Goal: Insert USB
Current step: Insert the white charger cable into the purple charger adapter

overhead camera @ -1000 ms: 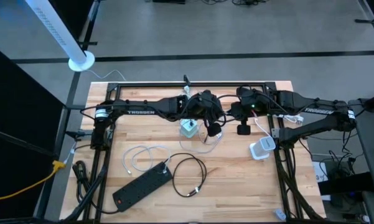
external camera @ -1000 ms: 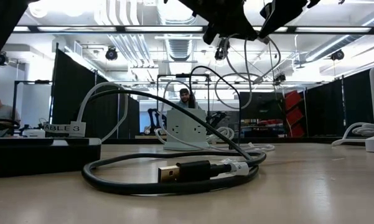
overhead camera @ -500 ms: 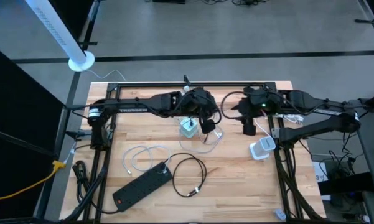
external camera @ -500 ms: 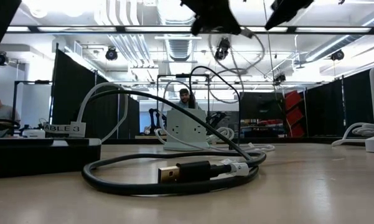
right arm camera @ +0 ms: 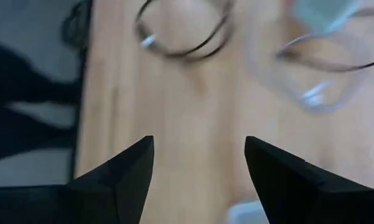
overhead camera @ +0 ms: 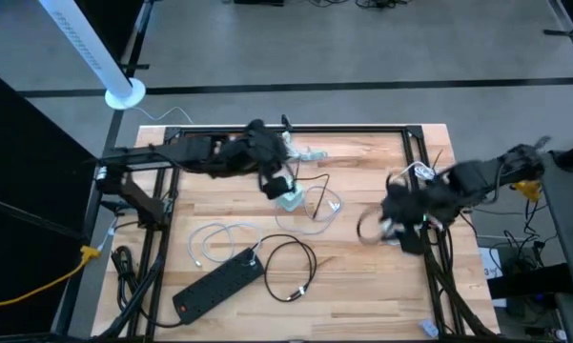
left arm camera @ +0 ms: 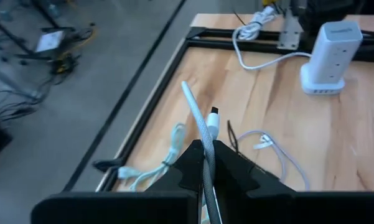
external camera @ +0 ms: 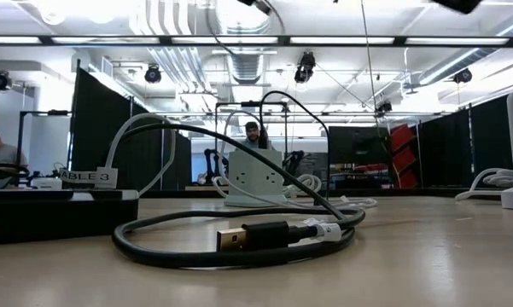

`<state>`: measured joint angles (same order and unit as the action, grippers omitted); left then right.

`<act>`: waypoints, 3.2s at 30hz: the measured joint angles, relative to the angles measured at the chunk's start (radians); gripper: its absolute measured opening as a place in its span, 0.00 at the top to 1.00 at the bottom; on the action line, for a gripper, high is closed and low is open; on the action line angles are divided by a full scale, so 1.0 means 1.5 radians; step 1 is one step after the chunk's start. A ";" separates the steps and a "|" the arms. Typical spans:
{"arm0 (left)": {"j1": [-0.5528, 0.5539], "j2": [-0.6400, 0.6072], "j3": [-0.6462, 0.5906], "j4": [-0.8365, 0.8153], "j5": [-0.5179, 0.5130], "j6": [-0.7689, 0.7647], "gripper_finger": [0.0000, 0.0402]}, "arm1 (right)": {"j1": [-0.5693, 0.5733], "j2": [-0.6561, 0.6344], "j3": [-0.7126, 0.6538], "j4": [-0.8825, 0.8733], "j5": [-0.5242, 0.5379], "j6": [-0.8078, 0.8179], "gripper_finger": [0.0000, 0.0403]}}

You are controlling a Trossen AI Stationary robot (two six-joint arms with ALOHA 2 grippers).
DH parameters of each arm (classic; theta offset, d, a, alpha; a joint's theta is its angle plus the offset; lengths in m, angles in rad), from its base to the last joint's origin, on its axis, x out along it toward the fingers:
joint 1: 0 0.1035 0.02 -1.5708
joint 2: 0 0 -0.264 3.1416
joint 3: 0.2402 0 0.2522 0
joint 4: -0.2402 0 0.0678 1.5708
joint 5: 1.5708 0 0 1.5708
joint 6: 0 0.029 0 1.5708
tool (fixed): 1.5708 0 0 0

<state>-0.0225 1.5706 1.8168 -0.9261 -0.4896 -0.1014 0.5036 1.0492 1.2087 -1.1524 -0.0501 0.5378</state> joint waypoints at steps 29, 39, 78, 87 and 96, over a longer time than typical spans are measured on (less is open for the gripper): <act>-0.180 -0.143 -0.001 -0.239 -0.051 -0.050 0.97 | 0.167 0.536 0.023 0.041 -0.486 0.439 0.24; -0.229 -0.165 -0.024 -0.246 -0.051 -0.097 0.97 | 0.187 0.559 0.000 0.047 -0.526 0.429 0.24; -0.235 -0.185 -0.140 -0.180 -0.046 -0.136 0.97 | 0.295 0.559 -0.177 0.436 -0.598 0.695 0.38; -0.235 -0.185 -0.140 -0.180 -0.046 -0.136 0.97 | 0.294 0.559 -0.178 0.443 -0.597 0.691 0.66; -0.235 -0.192 -0.140 -0.143 -0.045 -0.127 0.97 | 0.279 0.535 -0.176 0.440 -0.522 0.644 0.71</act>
<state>-0.3744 1.2830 1.6073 -1.1407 -0.5568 -0.2919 0.9226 1.8516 0.9443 -0.4920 -0.8325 1.5032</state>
